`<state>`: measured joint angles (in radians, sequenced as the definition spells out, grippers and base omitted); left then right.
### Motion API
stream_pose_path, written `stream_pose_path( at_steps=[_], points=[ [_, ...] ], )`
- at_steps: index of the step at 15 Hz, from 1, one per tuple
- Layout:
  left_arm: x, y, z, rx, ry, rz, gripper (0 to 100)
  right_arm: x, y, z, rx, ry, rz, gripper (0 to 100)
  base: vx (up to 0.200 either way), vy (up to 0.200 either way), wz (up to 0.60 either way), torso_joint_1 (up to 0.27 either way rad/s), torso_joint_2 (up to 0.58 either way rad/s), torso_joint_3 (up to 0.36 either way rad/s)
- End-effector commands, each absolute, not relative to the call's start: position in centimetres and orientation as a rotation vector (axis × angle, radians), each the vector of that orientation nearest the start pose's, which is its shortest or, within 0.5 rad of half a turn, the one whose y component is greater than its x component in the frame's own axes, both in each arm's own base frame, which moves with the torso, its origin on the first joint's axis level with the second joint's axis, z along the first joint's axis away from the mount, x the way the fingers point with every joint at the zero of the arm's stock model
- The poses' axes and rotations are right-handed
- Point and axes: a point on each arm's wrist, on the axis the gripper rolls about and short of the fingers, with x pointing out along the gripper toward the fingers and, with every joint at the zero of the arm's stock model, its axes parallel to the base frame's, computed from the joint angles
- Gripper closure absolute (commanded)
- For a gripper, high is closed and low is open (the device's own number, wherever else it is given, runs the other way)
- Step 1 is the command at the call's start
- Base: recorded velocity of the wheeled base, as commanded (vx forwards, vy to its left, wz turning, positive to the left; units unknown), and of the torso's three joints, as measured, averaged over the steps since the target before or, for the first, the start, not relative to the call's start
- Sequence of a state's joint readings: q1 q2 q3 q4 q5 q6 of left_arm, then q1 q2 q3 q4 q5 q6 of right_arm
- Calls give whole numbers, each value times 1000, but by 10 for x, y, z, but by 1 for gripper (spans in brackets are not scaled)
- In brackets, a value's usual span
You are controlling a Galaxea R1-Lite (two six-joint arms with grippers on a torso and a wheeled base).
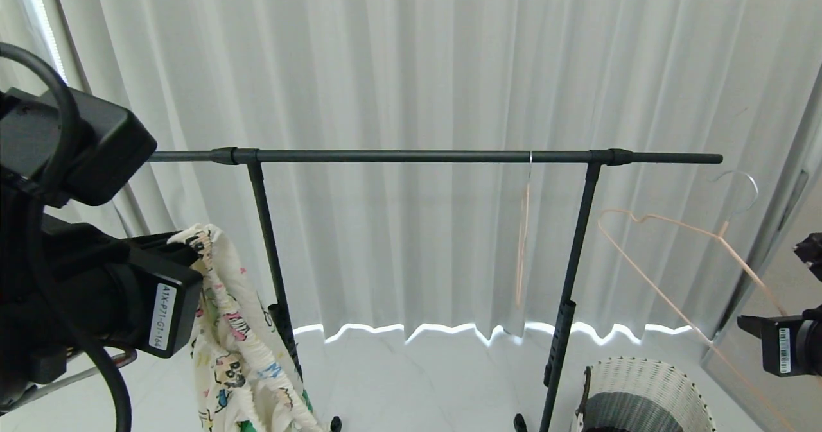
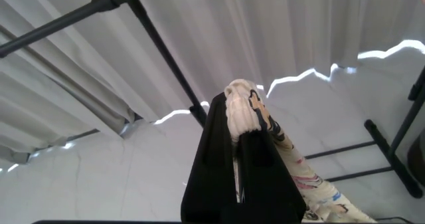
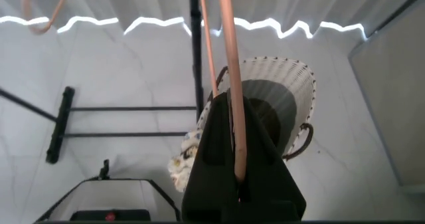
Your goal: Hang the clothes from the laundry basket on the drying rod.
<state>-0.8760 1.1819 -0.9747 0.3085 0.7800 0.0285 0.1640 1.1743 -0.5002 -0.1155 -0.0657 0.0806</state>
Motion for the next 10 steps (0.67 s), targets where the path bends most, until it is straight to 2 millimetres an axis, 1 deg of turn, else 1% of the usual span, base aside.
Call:
stream_pose_path(
  at_steps=[1, 2, 3, 5, 7, 8, 9, 10],
  points=[
    [112, -110, 264, 420, 359, -98, 100, 142, 32, 178, 3, 516, 144, 100, -200, 0, 0, 2, 2, 2],
    [112, -110, 260, 430, 368, -98, 100, 137, 40, 180, -10, 503, 206, 100, -200, 0, 0, 2, -2, -2],
    [112, -110, 257, 435, 378, -97, 100, 130, 49, 181, -24, 490, 277, 100, 0, 0, 0, 0, 0, 0],
    [114, -112, 244, 433, 397, -97, 100, 111, 66, 178, -62, 478, 458, 100, 0, 0, 0, 0, 0, 0],
    [122, -118, 228, 378, 424, -69, 100, 85, 82, 173, -111, 469, 688, 100, 0, 0, 0, 0, 0, 0],
    [125, -119, 224, 366, 440, -53, 100, 78, 86, 172, -123, 465, 749, 100, 0, 0, 0, 0, 0, 0],
    [134, -125, 213, 339, 482, -17, 100, 62, 96, 170, -152, 472, 907, 100, 0, 0, 0, 0, 0, 0],
    [139, -129, 208, 317, 499, 3, 100, 54, 102, 170, -153, 479, 982, 100, 0, 0, 0, 0, 0, 0]
  ],
)
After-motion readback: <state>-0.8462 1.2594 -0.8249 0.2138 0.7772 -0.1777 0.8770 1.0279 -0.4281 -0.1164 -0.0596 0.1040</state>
